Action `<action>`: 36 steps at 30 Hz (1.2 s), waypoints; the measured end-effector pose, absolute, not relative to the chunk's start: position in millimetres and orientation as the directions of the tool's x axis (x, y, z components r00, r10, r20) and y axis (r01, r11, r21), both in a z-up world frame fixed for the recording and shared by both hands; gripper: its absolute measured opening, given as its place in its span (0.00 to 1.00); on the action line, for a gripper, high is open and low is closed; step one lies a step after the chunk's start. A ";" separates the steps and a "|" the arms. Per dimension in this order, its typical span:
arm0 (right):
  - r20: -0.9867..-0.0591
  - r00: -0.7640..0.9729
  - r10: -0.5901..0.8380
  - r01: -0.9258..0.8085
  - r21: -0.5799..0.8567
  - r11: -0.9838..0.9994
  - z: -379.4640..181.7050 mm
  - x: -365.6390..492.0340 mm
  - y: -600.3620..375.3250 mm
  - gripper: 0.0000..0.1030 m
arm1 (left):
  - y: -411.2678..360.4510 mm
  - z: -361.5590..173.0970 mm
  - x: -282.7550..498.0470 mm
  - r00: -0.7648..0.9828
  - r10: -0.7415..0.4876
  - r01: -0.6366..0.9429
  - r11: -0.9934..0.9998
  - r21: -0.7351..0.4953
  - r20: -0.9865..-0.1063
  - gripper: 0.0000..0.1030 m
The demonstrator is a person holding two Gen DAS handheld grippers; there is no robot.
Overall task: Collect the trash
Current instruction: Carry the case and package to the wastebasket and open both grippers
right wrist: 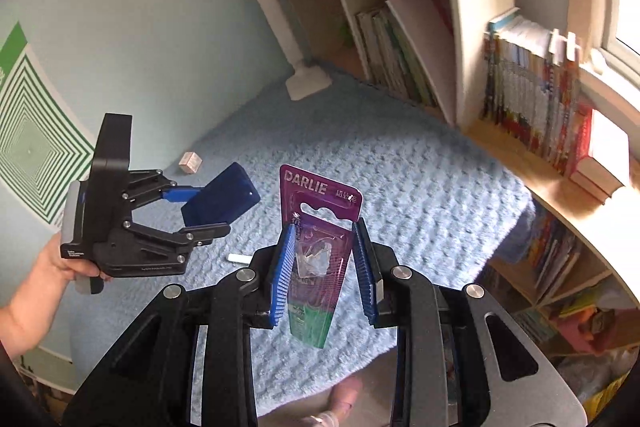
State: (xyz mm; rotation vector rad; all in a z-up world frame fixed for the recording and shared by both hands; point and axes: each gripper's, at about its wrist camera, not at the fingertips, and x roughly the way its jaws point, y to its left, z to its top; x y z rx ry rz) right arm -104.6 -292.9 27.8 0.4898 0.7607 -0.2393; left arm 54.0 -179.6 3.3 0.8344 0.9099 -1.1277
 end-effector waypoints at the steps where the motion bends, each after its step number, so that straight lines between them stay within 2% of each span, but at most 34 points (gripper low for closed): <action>1: -0.709 0.704 -0.040 0.388 0.337 0.858 27.1 -111.2 -296.3 0.29 | -184.3 3.6 49.2 0.170 -0.373 0.972 0.217 0.093 -0.912 0.50; 18: -0.736 0.652 -0.183 0.596 0.348 0.724 -1.8 -255.2 -358.3 0.29 | -276.2 -6.6 -67.5 0.050 -0.381 0.999 0.019 0.046 -0.923 0.50; 36: -0.805 0.556 -0.208 0.719 0.341 0.606 -83.1 -352.9 -397.5 0.29 | -335.2 -90.0 -193.4 -0.104 -0.259 0.989 -0.126 -0.073 -0.960 0.50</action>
